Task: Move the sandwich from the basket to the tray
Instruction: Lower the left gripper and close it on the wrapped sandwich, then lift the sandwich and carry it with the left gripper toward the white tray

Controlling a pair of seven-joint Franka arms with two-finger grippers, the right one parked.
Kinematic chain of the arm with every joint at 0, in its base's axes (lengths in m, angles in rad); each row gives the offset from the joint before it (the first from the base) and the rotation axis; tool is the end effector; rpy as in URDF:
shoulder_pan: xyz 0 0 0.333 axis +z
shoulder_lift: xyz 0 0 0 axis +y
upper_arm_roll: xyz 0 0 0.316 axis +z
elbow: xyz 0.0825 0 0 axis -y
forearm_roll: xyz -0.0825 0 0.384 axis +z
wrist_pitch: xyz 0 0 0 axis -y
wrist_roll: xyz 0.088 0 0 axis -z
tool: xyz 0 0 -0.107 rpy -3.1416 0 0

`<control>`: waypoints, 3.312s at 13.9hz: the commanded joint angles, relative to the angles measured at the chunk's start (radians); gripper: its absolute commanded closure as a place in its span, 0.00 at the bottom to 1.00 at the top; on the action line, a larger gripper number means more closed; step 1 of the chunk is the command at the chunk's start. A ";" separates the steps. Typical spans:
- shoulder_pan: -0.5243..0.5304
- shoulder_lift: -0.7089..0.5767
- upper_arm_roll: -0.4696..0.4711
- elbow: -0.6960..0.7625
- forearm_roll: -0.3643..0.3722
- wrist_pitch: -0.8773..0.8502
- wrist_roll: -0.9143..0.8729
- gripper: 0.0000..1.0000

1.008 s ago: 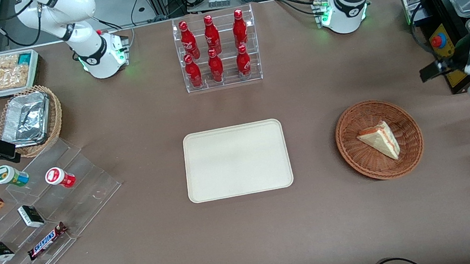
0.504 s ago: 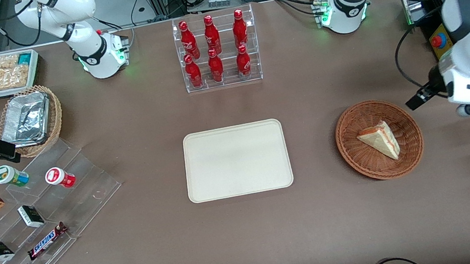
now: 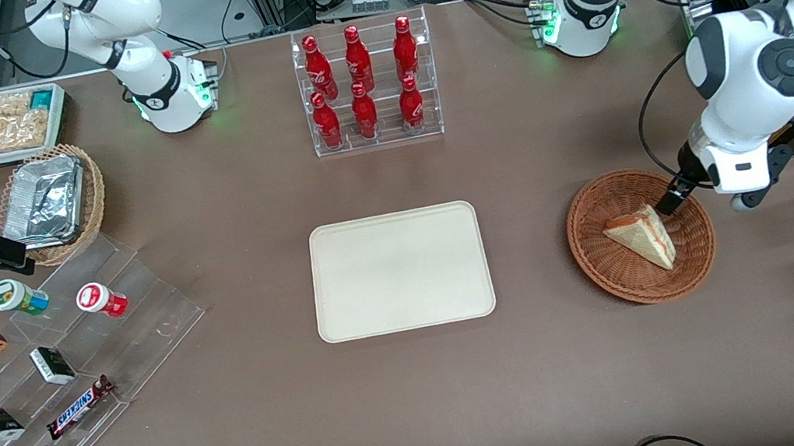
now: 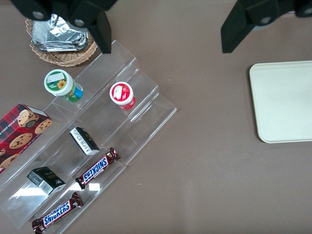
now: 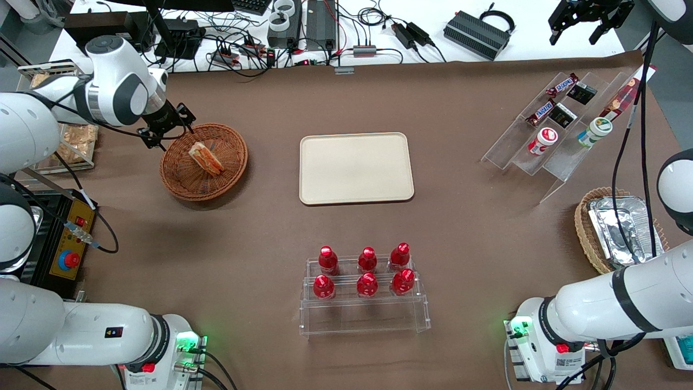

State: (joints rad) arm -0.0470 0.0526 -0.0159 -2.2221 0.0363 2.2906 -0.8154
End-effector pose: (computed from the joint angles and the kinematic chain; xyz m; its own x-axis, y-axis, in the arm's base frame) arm 0.5338 -0.0328 0.3530 0.7457 0.6656 0.0302 0.6660 -0.7459 -0.0070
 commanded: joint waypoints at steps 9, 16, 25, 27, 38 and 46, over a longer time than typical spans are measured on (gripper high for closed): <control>-0.020 0.116 -0.001 -0.022 0.014 0.227 -0.070 0.00; -0.054 0.174 0.001 -0.022 0.014 0.260 -0.105 0.00; -0.051 0.204 0.007 -0.013 0.017 0.271 -0.105 0.97; -0.051 0.194 0.007 -0.007 0.017 0.270 -0.103 1.00; -0.244 0.101 -0.044 0.310 0.022 -0.276 -0.085 1.00; -0.552 0.324 -0.044 0.624 -0.010 -0.266 -0.149 1.00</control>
State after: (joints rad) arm -0.5347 0.2444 -0.0757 -1.7591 0.0327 2.0426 -0.9293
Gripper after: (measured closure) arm 0.850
